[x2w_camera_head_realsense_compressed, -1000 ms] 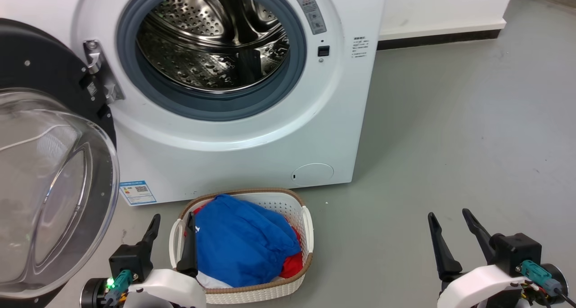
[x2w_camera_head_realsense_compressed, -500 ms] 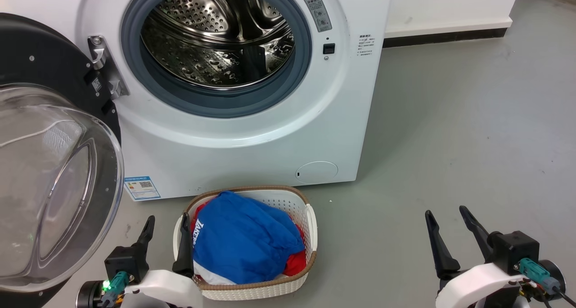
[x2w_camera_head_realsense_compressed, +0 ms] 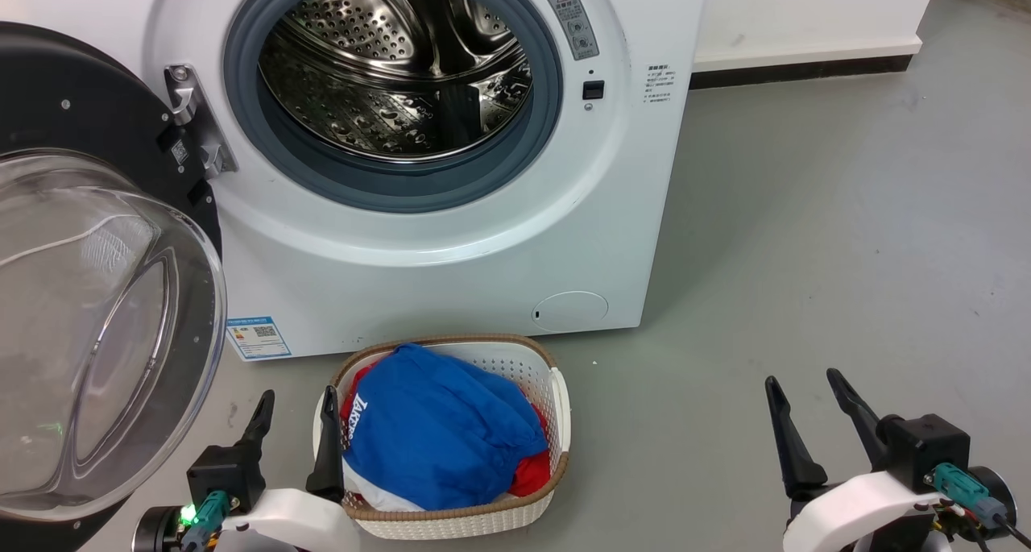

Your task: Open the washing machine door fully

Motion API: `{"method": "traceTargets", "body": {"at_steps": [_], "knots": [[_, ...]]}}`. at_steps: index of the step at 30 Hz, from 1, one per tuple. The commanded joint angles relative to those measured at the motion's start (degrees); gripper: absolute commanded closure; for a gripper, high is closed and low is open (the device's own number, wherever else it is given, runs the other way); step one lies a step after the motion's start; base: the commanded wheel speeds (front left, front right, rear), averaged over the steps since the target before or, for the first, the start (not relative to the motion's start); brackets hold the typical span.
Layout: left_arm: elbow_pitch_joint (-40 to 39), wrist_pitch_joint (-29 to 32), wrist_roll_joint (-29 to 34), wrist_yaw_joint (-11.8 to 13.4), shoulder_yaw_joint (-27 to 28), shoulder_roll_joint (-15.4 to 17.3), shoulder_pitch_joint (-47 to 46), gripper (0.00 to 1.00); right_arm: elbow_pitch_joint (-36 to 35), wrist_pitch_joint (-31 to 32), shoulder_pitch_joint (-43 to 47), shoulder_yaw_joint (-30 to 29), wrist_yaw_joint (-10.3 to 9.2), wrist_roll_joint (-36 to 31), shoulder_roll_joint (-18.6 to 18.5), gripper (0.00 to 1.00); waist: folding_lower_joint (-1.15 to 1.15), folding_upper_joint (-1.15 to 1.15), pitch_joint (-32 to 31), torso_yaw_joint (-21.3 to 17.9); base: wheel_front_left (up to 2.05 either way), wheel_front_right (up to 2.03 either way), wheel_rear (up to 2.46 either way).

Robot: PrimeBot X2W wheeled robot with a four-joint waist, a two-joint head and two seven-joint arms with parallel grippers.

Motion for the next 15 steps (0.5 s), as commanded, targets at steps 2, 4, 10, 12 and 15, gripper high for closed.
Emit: {"method": "traceTargets", "body": {"at_steps": [2, 4, 10, 12, 15], "knots": [[-0.1, -0.2, -0.3, 0.2, -0.2, 0.3, 0.2, 0.0, 0.0, -0.3, -0.5, -0.1, -0.01, 0.4, -0.3, 0.0, 0.0, 0.0, 0.0, 0.0, 0.0, 0.0, 0.0], [-0.1, -0.3, -0.3, 0.2, -0.1, 0.4, 0.2, 0.0, 0.0, -0.3, -0.4, -0.2, -0.01, 0.4, -0.2, 0.0, 0.0, 0.0, 0.0, 0.1, 0.0, 0.0, 0.0], [-0.4, -0.3, -0.5, 0.6, -0.1, 0.3, 0.3, 0.0, -0.1, -0.2, -0.3, -0.3, -0.01, 0.4, -0.1, 0.0, 0.0, 0.0, 0.0, 0.4, 0.0, 0.0, 0.0], [-0.5, -0.4, -0.8, 0.7, 0.1, 0.1, 0.4, 0.0, -0.1, -0.1, -0.2, -0.4, -0.01, 0.3, 0.0, 0.0, 0.0, 0.0, 0.0, 0.5, 0.0, 0.0, 0.0], [-0.6, -0.2, -0.8, 0.4, 0.3, -0.1, 0.1, 1.0, 0.0, 0.0, 0.0, -0.3, 0.0, 0.1, 0.0, 1.0, 0.0, 0.0, 0.0, 0.6, 0.0, 0.0, 0.0]]}}
